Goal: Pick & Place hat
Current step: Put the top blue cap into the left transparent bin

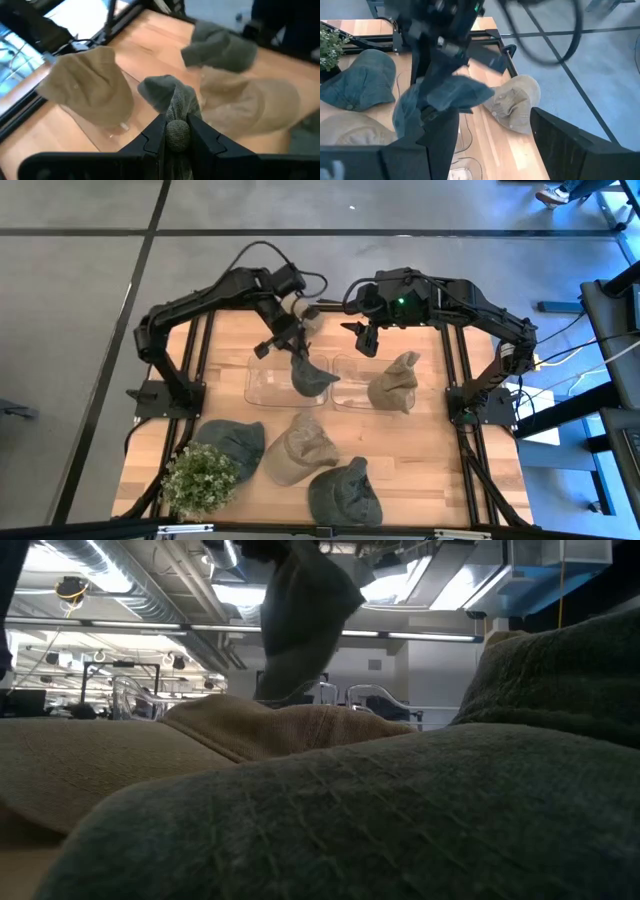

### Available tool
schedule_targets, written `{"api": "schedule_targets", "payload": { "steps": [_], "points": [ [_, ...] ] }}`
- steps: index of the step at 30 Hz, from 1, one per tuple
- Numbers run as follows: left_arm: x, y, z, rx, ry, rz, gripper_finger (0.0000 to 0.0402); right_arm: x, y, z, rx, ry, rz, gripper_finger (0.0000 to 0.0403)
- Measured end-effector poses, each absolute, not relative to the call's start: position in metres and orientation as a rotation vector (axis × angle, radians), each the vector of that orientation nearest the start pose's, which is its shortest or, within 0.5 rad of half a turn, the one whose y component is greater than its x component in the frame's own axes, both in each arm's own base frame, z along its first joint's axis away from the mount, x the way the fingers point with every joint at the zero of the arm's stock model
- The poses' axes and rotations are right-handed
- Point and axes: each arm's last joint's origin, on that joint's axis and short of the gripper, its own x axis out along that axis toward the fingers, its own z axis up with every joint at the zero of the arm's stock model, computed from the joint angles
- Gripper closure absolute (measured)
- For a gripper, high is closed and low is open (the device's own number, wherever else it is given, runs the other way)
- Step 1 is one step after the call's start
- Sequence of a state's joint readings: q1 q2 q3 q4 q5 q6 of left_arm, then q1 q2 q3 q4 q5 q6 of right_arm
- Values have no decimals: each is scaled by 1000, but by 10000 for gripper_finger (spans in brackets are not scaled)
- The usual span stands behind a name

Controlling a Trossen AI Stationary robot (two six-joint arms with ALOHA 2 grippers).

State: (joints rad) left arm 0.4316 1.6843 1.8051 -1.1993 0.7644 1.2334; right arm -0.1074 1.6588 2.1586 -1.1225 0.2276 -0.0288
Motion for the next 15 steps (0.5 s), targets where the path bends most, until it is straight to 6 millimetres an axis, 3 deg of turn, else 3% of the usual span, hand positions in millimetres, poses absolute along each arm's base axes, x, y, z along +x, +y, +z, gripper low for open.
{"api": "schedule_targets", "payload": {
  "steps": [8,15],
  "points": [
    [332,117,346,620,611,-847,345,305,-39,480,-64,630,-315,157],
    [338,120,339,605,617,-847,318,305,-39,480,-65,634,-314,157]
  ]
}}
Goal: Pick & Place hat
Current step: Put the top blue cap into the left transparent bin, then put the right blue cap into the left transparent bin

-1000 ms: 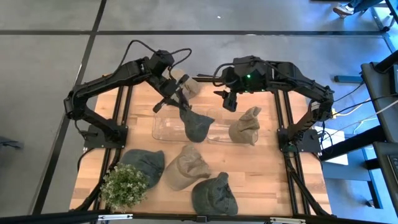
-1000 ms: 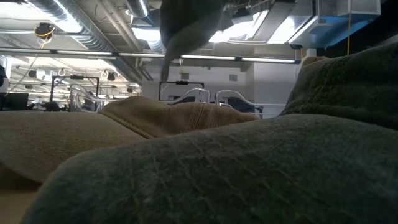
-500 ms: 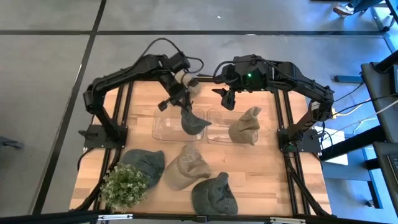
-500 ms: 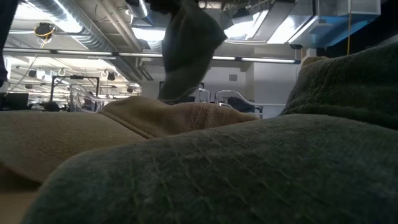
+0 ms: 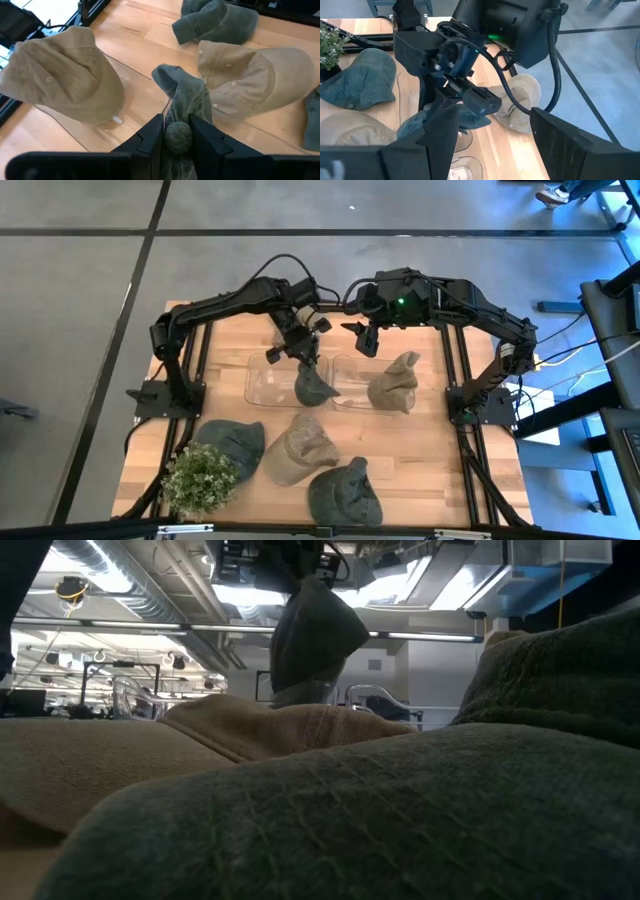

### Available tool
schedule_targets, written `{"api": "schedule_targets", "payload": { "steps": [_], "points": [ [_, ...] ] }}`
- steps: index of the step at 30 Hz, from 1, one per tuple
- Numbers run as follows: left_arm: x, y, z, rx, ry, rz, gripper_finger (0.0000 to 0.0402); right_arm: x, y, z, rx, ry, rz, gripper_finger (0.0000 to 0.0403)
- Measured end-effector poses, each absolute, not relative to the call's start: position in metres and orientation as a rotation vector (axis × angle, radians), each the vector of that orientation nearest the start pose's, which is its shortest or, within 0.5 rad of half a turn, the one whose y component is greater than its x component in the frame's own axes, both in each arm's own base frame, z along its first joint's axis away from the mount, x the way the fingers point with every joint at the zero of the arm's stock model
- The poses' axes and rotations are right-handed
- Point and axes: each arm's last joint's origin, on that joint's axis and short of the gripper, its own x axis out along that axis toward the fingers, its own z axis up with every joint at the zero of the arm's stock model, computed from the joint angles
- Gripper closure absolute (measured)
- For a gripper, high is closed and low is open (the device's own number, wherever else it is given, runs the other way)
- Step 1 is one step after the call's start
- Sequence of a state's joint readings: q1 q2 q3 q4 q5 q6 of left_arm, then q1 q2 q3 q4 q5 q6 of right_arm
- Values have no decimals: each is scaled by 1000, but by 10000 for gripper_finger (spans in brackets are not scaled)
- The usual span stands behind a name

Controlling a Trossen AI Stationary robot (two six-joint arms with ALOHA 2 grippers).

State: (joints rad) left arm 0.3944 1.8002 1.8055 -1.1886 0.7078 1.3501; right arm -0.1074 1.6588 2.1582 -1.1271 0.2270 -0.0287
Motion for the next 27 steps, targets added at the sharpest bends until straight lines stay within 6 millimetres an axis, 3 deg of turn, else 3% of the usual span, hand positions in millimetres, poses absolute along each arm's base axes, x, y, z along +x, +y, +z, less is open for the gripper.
{"api": "schedule_targets", "payload": {
  "steps": [22,27],
  "points": [
    [349,115,341,726,611,-786,293,303,-39,478,-76,666,-309,157],
    [339,116,369,705,680,-621,291,299,-39,473,-75,732,-307,157]
  ]
}}
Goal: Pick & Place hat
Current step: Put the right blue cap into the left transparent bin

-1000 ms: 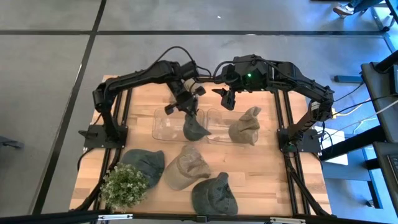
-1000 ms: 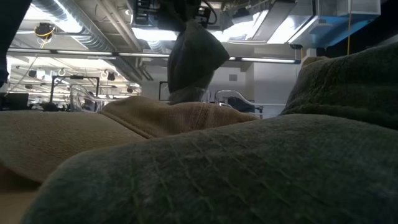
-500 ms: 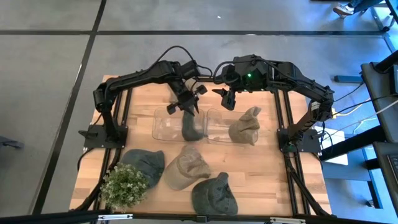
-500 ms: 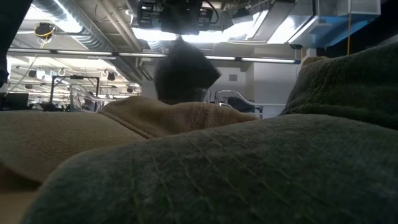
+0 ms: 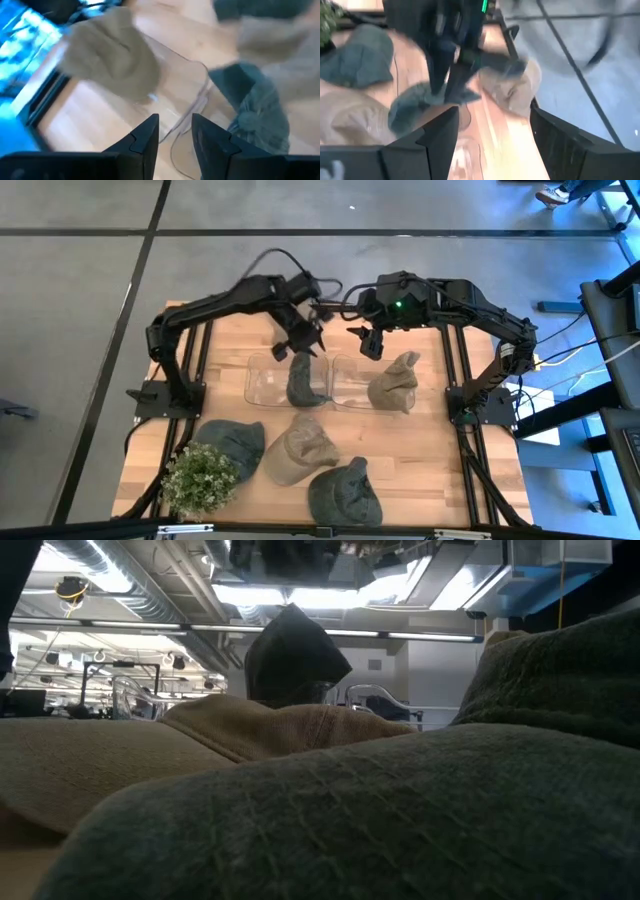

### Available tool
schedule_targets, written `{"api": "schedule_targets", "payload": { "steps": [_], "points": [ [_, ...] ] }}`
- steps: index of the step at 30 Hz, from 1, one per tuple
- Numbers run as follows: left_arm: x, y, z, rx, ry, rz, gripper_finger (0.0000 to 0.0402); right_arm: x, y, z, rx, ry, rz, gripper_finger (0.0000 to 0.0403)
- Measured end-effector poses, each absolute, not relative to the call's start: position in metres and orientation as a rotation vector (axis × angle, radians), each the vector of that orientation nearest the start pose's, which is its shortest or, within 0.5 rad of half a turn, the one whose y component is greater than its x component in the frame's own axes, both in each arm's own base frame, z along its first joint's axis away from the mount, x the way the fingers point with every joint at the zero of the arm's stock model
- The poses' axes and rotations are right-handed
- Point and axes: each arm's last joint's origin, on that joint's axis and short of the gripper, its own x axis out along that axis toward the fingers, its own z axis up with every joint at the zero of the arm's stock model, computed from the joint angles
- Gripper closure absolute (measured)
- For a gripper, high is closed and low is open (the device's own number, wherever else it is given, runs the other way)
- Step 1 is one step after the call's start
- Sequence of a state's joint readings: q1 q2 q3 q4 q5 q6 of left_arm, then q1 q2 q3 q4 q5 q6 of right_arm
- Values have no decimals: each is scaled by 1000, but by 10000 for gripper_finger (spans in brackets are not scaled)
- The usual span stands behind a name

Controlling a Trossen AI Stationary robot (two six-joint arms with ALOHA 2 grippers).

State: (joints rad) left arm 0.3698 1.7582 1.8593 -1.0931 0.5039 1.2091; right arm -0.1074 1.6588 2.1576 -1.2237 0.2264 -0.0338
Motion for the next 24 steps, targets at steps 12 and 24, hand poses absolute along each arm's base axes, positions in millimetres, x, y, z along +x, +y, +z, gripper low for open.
{"api": "schedule_targets", "payload": {
  "steps": [12,24],
  "points": [
    [251,118,438,173,440,-624,291,277,-16,455,-35,784,-169,157],
    [229,82,417,9,445,-320,292,220,5,429,141,664,-166,157]
  ]
}}
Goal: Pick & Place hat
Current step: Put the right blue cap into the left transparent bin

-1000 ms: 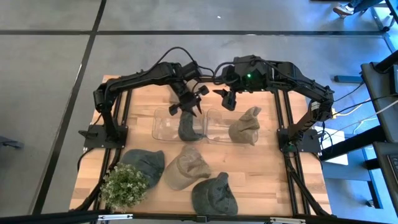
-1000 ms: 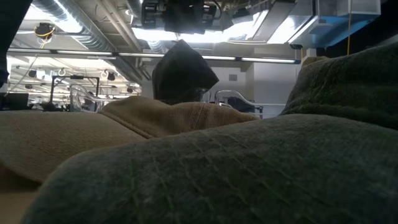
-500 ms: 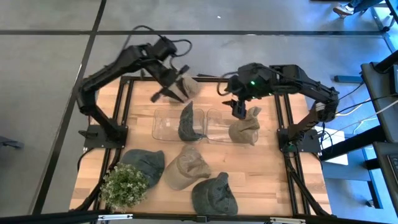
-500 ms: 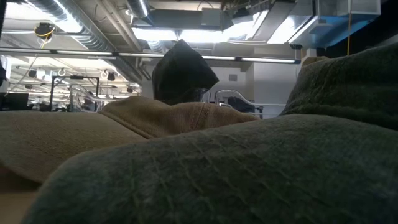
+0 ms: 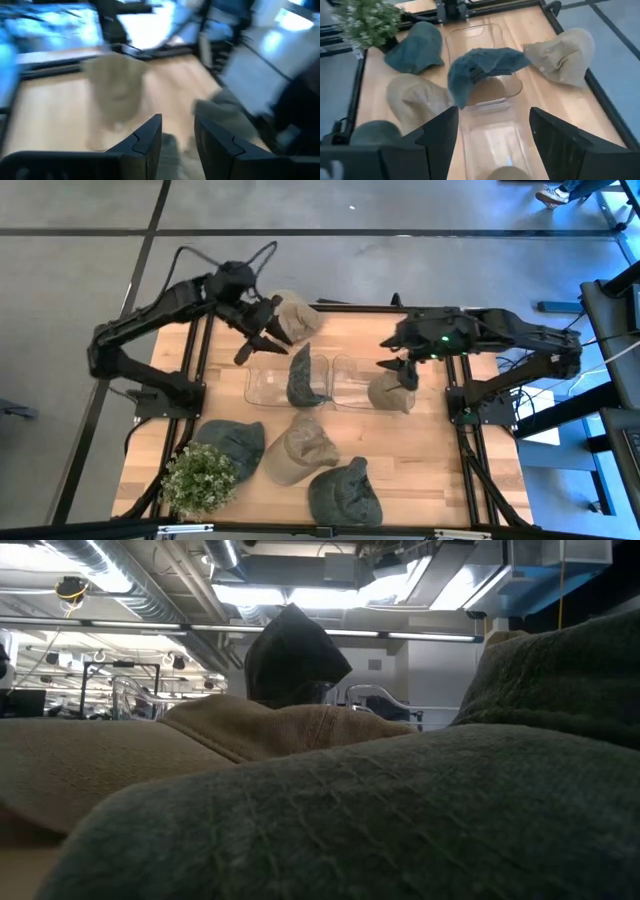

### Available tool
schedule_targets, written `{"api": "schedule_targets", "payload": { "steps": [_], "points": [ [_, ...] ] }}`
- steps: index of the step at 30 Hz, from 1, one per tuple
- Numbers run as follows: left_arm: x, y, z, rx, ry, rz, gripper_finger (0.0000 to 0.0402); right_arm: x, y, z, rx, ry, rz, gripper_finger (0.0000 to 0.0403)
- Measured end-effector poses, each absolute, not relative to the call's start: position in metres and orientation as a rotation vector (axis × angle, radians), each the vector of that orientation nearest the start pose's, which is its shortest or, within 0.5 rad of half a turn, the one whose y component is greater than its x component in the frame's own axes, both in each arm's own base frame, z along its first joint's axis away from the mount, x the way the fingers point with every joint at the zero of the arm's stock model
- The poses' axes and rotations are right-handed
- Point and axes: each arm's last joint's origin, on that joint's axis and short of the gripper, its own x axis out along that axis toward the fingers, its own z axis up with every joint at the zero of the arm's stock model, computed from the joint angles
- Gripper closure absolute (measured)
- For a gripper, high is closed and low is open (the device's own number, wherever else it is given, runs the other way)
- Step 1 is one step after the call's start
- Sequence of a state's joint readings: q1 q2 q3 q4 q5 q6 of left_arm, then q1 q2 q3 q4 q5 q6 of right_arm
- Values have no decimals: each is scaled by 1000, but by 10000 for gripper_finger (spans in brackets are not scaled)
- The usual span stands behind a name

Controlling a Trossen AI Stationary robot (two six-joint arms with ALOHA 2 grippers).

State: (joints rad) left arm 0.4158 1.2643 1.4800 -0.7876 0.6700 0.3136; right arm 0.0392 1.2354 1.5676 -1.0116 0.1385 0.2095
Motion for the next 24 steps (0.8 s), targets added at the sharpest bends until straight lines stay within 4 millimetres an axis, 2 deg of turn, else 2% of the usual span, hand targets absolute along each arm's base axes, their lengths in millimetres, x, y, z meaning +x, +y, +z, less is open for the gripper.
{"api": "schedule_targets", "payload": {
  "steps": [6,12,19,24],
  "points": [
    [214,57,406,31,178,-185,293,211,22,418,211,687,-125,157],
    [206,34,390,41,29,-134,291,212,41,413,242,719,-71,157],
    [209,16,378,35,4,-149,293,207,71,411,362,741,-5,157],
    [210,10,378,36,3,-179,291,210,109,389,514,848,4,157]
  ]
}}
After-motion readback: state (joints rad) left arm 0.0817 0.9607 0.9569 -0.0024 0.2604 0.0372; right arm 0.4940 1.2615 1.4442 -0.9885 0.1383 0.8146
